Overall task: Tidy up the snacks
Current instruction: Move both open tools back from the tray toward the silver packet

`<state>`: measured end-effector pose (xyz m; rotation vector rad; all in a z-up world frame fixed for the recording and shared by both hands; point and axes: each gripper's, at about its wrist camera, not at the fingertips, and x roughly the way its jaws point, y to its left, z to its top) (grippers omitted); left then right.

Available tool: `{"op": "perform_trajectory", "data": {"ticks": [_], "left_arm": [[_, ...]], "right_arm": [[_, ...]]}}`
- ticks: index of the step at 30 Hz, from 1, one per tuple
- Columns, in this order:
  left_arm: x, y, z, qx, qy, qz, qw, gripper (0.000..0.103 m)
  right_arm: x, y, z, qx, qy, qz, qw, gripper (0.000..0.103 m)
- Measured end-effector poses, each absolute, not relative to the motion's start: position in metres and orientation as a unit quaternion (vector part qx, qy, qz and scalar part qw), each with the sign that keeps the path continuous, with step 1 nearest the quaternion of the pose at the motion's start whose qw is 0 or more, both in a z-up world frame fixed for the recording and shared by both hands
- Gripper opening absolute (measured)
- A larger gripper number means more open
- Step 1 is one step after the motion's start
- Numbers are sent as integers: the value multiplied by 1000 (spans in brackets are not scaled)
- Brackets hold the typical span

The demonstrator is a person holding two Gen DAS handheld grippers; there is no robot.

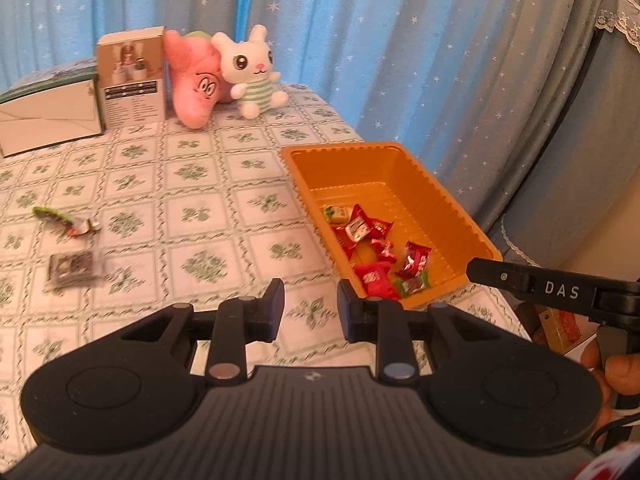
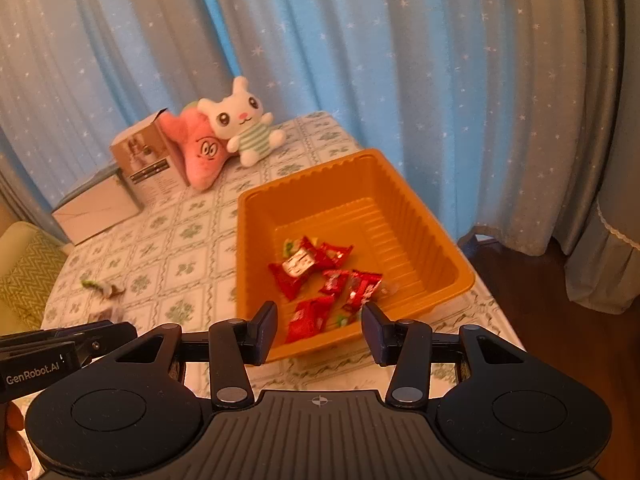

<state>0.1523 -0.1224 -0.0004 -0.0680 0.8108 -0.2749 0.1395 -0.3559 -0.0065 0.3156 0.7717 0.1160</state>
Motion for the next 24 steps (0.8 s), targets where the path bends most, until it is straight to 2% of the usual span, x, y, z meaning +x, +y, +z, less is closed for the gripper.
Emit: {"op": "perform_trajectory", "data": {"ticks": [24], "left_arm": [[95,-30,-9,-39,406,-44,912,25]], "right_arm": [[112,-260,-6,91,386,131,909,47]]}}
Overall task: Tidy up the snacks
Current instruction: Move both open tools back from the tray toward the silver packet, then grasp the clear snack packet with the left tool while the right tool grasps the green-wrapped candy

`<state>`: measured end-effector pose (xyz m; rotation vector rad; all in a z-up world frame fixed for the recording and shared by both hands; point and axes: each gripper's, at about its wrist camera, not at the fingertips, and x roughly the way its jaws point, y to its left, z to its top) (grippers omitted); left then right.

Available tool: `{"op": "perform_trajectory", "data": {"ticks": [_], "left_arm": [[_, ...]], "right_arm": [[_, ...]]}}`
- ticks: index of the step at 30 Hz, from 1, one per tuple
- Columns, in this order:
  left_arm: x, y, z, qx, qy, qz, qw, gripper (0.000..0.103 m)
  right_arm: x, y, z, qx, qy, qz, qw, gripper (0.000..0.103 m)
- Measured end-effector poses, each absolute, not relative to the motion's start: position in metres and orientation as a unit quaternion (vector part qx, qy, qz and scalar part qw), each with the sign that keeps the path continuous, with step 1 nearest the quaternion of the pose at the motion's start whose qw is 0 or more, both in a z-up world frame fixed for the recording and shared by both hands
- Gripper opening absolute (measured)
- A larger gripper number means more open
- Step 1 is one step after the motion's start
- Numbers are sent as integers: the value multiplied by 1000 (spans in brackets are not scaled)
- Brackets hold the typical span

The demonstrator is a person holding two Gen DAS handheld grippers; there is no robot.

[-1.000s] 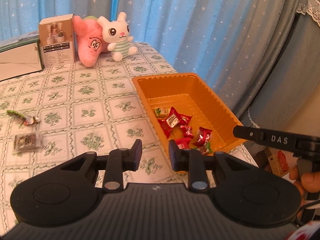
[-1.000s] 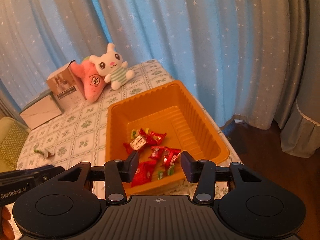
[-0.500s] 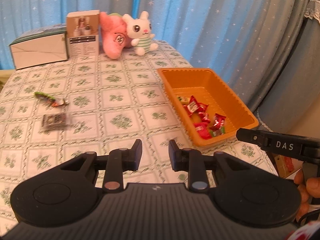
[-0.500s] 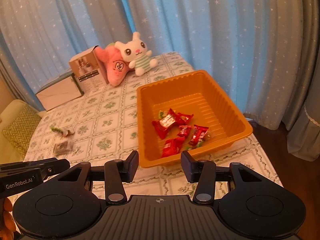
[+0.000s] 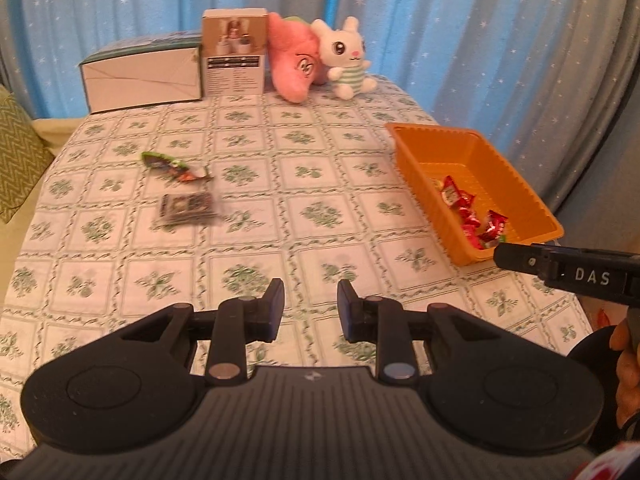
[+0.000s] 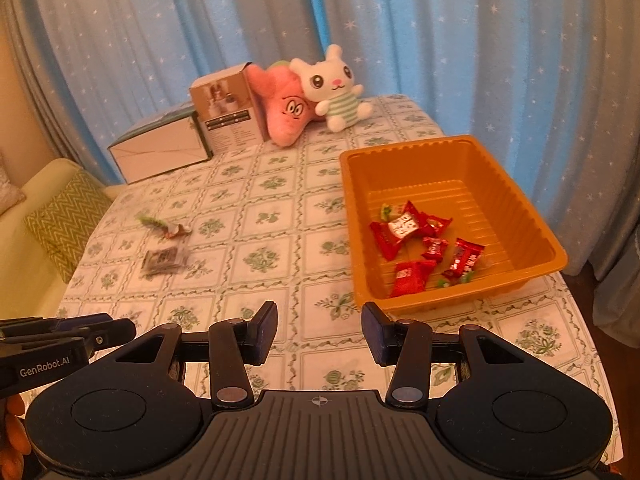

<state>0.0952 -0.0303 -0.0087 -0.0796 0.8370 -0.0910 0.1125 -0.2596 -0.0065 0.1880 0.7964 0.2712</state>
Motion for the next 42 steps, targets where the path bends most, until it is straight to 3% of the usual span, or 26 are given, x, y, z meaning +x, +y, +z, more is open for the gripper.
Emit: {"op": "perform_trajectory", "data": {"ticks": [8,12,27,42], "left_arm": [[93,5,-11,-49,408,-12,912,27],[95,19,-10,-50,405,-1,913,34],[108,44,-16,-40,411,13,911,50],[144,73,-41,-6,423,-6,906,50]], "right_arm": [[117,-230,-9,70,385,156,907,48],[120,-219,-8,65,382,163,907,58],[137,-189,-16,44,390,185,901,59],[174,-155,-35,19,405,199,892,59]]}}
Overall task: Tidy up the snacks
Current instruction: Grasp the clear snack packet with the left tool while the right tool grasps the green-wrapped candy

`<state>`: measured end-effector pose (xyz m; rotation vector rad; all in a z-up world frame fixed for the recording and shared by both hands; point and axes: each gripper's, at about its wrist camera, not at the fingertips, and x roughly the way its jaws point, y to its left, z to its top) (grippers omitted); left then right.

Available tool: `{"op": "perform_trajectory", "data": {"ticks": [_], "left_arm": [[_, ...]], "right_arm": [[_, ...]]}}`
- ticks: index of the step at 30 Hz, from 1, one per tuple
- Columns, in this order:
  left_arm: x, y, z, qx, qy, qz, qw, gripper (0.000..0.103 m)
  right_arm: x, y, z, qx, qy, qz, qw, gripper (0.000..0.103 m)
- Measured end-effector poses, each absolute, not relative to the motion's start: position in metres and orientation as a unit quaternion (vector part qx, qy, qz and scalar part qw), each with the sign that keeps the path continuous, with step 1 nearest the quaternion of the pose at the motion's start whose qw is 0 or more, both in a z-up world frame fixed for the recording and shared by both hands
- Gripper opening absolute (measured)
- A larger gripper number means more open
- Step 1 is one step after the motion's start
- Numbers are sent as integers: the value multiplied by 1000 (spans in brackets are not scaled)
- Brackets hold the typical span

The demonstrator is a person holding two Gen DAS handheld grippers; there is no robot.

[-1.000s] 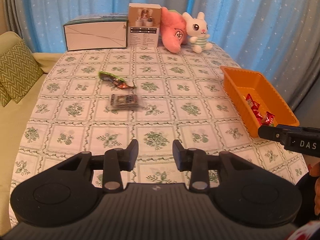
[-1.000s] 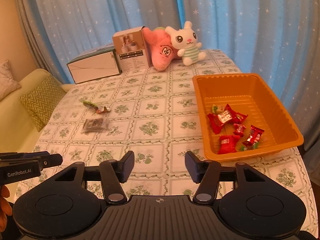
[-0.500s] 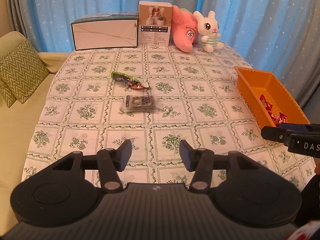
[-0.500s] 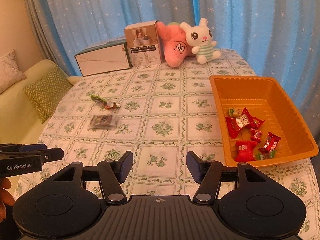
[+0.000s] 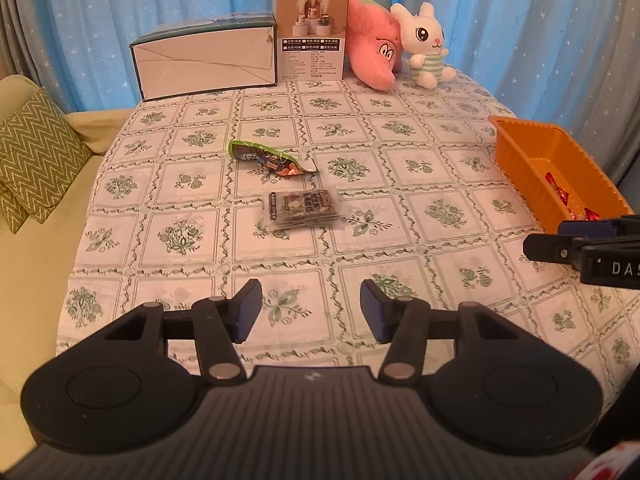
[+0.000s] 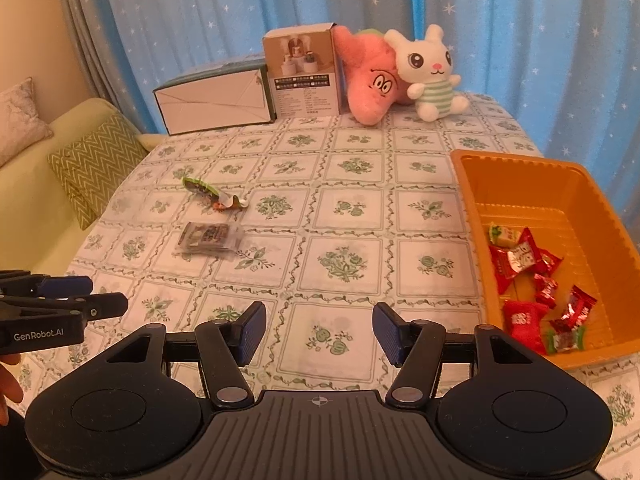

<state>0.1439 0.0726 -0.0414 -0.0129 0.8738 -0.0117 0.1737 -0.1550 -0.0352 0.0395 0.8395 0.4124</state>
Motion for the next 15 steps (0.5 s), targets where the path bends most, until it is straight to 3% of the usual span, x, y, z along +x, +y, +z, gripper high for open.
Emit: {"op": "perform_trajectory", "data": {"ticks": [15], "left_arm": [[211,88,-79,89,402,-81,908,50]], "right_arm": [[239,-102,-83,-7,406,237,883,59]]}}
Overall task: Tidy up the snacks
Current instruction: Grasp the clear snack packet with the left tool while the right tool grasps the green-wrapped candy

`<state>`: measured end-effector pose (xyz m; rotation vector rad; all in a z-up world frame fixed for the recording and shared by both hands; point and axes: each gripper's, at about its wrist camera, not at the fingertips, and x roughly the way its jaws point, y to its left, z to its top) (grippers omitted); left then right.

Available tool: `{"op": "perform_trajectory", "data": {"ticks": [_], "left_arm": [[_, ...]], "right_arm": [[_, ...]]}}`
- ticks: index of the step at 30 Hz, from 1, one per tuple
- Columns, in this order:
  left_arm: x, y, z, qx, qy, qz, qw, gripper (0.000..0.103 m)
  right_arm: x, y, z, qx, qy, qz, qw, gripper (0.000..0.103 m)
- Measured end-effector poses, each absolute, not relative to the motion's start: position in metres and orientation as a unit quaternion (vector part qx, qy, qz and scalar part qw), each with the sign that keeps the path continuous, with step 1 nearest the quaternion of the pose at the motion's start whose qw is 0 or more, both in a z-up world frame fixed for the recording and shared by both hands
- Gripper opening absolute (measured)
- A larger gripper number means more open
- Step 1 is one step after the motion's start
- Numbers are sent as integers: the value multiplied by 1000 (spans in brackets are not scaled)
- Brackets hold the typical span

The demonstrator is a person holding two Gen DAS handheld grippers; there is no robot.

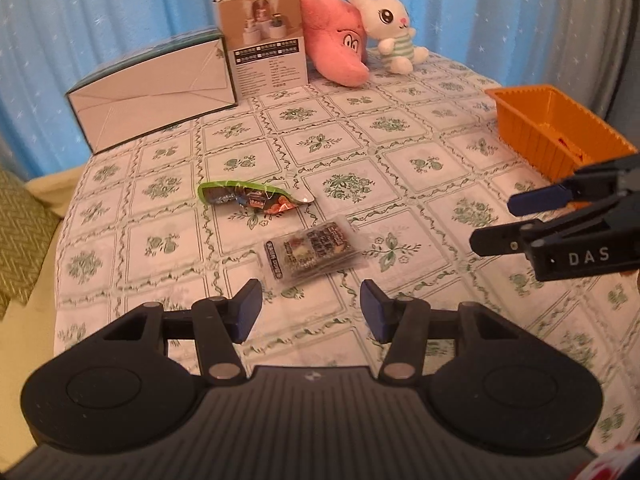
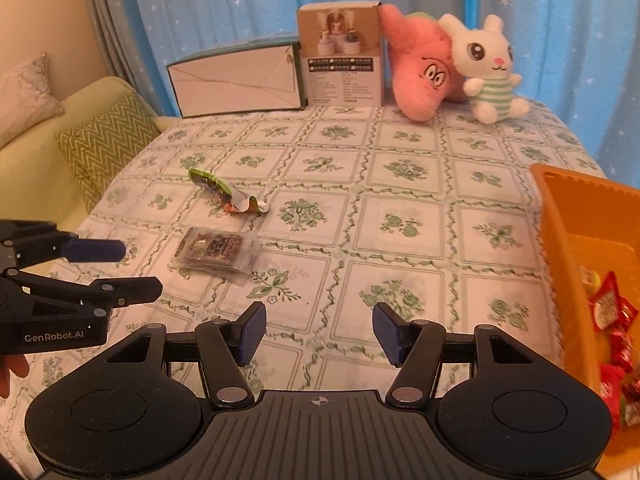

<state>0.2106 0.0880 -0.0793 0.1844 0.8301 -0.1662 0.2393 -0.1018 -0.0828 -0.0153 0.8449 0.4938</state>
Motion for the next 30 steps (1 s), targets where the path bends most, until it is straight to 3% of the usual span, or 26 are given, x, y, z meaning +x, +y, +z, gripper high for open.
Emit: {"op": "perform_trajectory", "data": {"ticks": [15,23,27,28,30], "left_arm": [[269,72,-112,234,383,-196,872,52],[291,79,-121,197,421,-228,856,55],[290,89,-123,167,446,-204,855,45],[288,91,-122,156,450,-194,857,38],[283,95,-122,133,454,-173,864,36]], "right_arm": [[286,-84,-121,-39,424,243,871,59],[291,-85,-126,-39,432,239,869,59],[296,-83,-126,-39,430,238,870,59],[297,-82,-125,-39,428,240,871,59],[298,-80,-123,-41,424,242,872,59]]}}
